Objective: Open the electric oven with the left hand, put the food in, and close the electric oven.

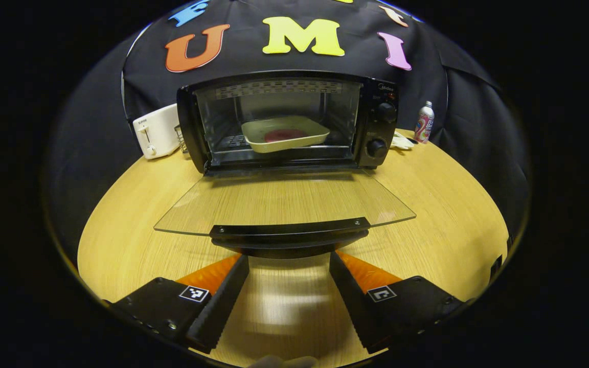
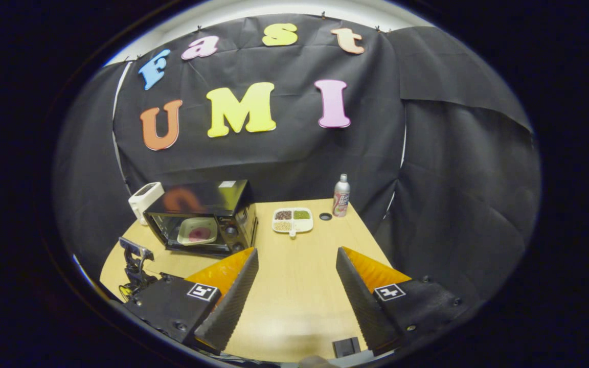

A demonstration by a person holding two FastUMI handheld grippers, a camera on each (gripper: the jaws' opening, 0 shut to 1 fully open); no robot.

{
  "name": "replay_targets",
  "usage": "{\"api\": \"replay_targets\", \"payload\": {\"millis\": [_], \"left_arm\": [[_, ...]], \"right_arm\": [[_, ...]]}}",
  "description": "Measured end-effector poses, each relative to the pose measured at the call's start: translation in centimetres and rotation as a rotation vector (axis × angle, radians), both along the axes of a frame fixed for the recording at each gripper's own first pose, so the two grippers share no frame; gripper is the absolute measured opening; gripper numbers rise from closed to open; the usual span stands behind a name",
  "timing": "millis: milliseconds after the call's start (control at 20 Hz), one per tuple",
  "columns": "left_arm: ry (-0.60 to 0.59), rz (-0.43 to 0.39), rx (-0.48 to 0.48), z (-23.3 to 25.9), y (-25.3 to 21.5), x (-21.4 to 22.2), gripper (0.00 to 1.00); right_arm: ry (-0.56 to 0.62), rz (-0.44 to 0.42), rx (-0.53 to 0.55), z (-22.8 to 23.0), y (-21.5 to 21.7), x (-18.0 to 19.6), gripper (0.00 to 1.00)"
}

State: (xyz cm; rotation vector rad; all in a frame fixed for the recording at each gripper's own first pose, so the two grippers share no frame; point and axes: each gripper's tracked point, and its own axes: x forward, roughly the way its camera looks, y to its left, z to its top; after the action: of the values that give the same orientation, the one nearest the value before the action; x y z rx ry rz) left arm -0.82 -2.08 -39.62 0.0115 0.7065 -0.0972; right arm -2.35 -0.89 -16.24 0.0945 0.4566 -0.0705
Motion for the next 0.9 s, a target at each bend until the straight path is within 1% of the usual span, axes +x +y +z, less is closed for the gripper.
{"api": "replay_targets", "payload": {"millis": [150, 350, 400, 450, 700, 850, 900], "left_arm": [[-0.022, 0.001, -0.001, 1.7, 0.1, 0.6, 0.96], [-0.076, -0.013, 0.002, 4.9, 0.1, 2.6, 0.96], [-0.091, -0.017, 0.004, 5.8, 0.0, 3.2, 0.96], [-0.105, -0.022, 0.001, 6.6, -0.1, 3.9, 0.96], [-0.198, -0.039, 0.016, 10.6, 0.1, 8.0, 0.97], [-0.218, -0.044, 0.013, 11.4, -0.1, 8.7, 0.96], [-0.213, -0.045, 0.011, 11.2, -0.2, 8.5, 0.96]], "right_arm": [[-0.005, -0.003, 0.012, -0.1, 0.0, 0.1, 0.96], [-0.011, -0.016, 0.045, -0.2, -0.1, 0.1, 0.96], [-0.013, -0.022, 0.052, -0.1, -0.2, 0.2, 0.95], [-0.017, -0.026, 0.060, -0.1, -0.2, 0.2, 0.96], [-0.034, -0.047, 0.085, 0.0, -0.5, 0.6, 0.96], [-0.043, -0.052, 0.081, 0.2, -0.4, 0.8, 0.96], [-0.045, -0.049, 0.080, 0.3, -0.3, 0.8, 0.94]]}}
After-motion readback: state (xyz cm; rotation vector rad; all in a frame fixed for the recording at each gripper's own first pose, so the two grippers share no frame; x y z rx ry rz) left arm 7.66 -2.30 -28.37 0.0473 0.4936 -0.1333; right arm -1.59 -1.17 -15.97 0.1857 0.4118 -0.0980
